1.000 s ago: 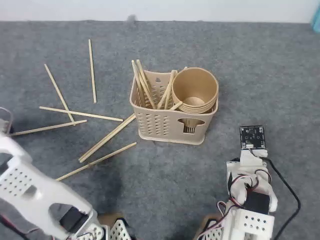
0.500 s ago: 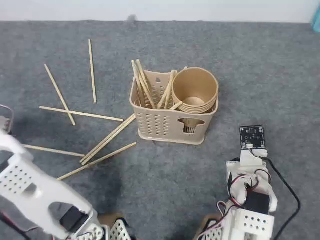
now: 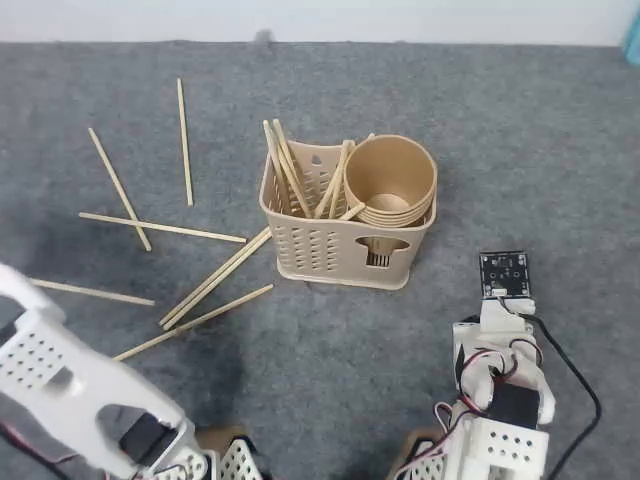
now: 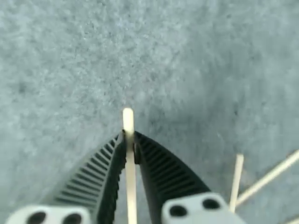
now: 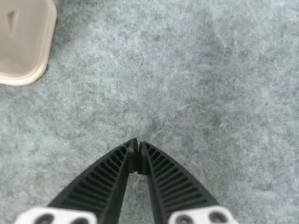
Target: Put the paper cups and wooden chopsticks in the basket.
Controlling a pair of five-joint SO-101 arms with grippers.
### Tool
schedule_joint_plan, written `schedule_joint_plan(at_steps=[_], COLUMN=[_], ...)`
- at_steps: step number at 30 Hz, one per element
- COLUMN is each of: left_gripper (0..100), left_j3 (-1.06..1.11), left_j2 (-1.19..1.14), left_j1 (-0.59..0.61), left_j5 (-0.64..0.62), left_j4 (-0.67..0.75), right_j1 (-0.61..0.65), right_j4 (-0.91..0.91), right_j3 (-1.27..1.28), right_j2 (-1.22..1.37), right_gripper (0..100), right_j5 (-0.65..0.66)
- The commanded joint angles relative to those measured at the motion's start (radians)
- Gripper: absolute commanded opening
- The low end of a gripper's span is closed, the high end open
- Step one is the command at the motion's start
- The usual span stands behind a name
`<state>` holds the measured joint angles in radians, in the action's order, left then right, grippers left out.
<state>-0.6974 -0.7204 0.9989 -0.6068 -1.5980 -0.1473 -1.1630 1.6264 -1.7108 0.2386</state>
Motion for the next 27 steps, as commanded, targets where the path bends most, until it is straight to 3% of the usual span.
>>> schedule_joint_plan(at_steps=[1,6,12,21,27], left_gripper=[1,1,1,1,1], left_j3=[-0.168,-0.157,0.062,0.426,0.426], left_j2=[0.021,0.155,0.468,0.944,1.092], left_j1=[-0.020,-0.025,-0.094,-0.276,-0.476], left_j5=[0.040,0.041,0.173,0.270,0.304], left_j4=[-0.157,-0.158,-0.155,0.044,0.107], right_j1=[0.002,0.002,0.002,0.002,0.002], right_j4=[-0.012,-0.012,-0.012,-0.012,-0.012], right_j3=[-0.009,-0.009,-0.009,-0.009,-0.009], right_j2=[-0.012,-0.012,-0.012,-0.012,-0.012], right_gripper=[0.6,0.6,0.6,0.6,0.6], right_j5=[0.012,0.012,0.012,0.012,0.012])
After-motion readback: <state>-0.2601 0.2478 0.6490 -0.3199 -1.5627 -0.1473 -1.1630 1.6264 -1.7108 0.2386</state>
